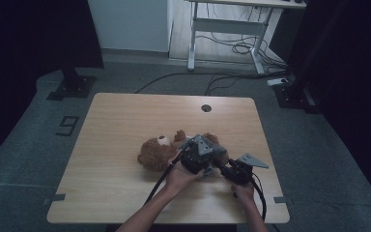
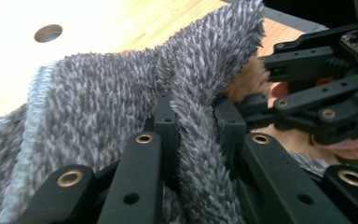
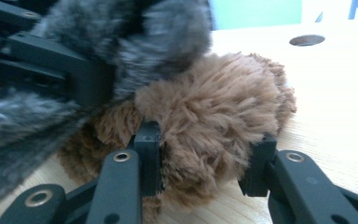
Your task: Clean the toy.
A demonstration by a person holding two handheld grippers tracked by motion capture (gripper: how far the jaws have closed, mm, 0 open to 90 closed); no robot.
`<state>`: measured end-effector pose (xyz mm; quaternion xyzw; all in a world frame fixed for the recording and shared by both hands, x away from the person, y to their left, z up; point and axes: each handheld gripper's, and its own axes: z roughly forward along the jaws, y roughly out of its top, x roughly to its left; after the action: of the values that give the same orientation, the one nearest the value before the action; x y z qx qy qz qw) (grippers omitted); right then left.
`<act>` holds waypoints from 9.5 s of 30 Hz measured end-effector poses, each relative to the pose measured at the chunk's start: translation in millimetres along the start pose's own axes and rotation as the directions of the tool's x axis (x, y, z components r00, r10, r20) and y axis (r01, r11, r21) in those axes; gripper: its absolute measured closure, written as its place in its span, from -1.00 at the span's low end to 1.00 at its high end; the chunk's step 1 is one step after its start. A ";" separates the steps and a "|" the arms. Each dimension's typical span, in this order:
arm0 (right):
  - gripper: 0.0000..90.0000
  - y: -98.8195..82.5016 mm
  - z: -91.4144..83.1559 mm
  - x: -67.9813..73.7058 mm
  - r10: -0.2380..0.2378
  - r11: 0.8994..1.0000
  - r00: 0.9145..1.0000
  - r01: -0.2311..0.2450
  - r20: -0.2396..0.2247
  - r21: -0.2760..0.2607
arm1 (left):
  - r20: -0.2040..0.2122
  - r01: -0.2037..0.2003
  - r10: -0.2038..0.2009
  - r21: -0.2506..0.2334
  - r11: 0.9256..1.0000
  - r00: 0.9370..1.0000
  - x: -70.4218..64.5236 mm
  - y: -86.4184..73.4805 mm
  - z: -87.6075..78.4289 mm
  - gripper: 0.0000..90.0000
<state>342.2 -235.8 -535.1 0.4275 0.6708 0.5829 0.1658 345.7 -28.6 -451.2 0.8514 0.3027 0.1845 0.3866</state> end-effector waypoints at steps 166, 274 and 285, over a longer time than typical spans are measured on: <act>-0.57 80.5 14.2 17.6 -0.031 0.987 0.999 0.038 -0.043 0.159 | 0.035 0.228 -0.225 -0.154 0.962 0.974 78.2 -106.1 -74.8 0.72; 0.20 -3.4 41.2 39.8 -0.235 0.952 0.967 0.250 -0.100 0.176 | -0.094 0.354 -0.376 -0.189 0.916 0.922 132.4 -136.1 -104.9 0.74; 0.20 -3.0 41.7 40.4 -0.235 0.953 0.967 0.250 -0.101 0.174 | 0.064 0.144 -0.135 -0.179 0.973 0.989 49.1 -32.1 -55.3 0.73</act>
<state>347.8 -178.0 -537.8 0.3322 0.7756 0.5095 0.1688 340.2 50.6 -437.0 0.7933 0.3335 0.1618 0.4829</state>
